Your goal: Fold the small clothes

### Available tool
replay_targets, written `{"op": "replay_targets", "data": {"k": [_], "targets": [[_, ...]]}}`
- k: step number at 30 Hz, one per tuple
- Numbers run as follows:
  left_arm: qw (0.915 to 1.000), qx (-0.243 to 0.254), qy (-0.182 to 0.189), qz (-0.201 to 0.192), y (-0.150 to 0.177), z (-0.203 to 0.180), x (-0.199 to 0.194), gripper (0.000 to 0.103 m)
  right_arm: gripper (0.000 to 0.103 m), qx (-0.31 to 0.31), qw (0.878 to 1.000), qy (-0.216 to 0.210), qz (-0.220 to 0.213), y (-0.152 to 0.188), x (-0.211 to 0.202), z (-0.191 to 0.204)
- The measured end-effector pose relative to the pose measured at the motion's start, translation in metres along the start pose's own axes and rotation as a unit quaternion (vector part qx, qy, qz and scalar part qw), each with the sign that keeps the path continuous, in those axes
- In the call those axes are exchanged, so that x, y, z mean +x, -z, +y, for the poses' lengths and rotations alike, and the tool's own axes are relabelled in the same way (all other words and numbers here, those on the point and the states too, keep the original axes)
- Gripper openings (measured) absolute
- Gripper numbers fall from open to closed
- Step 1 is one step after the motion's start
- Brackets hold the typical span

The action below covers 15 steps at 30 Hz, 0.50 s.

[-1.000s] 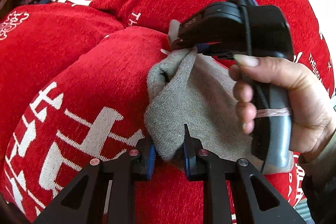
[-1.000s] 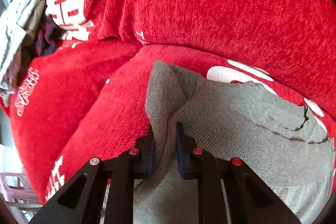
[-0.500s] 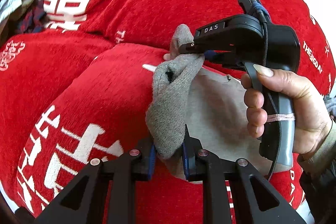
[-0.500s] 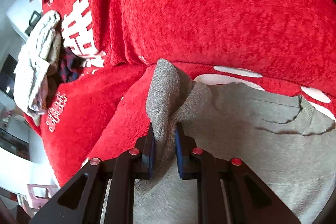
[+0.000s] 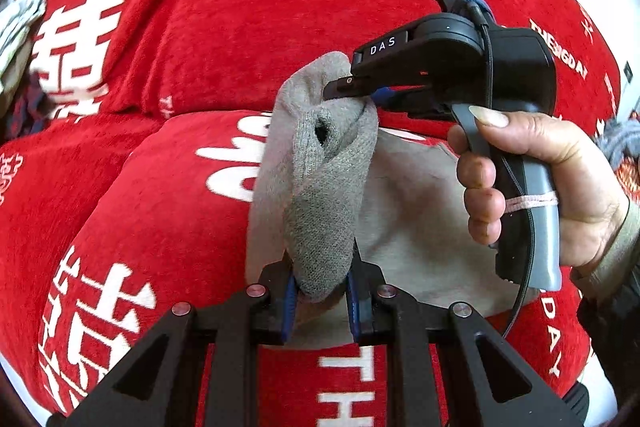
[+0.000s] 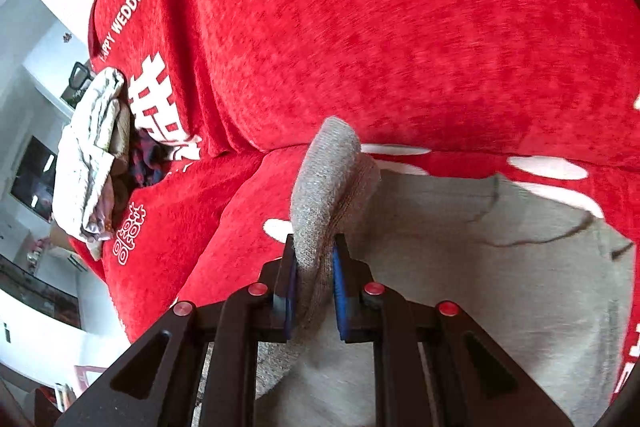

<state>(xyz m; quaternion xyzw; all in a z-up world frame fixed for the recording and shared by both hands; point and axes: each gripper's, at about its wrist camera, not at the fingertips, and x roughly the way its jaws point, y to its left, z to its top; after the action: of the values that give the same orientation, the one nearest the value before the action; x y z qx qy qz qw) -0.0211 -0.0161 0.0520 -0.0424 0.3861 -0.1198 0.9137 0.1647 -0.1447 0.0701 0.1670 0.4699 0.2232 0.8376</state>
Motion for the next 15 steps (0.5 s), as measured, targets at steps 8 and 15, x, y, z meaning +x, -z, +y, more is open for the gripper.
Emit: {"op": "replay_targets", "data": {"k": [8,15], "targets": [[0.999,0.045,0.001,0.003,-0.001,-0.045,0.002,0.021,0.016,0.014,1.0,-0.006,-0.018,0.005,-0.033,-0.036],[0.9959,0.09,0.007,0.005,-0.002,-0.089,0.003,0.021,0.016,0.01,0.999,-0.013,-0.028,0.007,-0.067,-0.066]]}}
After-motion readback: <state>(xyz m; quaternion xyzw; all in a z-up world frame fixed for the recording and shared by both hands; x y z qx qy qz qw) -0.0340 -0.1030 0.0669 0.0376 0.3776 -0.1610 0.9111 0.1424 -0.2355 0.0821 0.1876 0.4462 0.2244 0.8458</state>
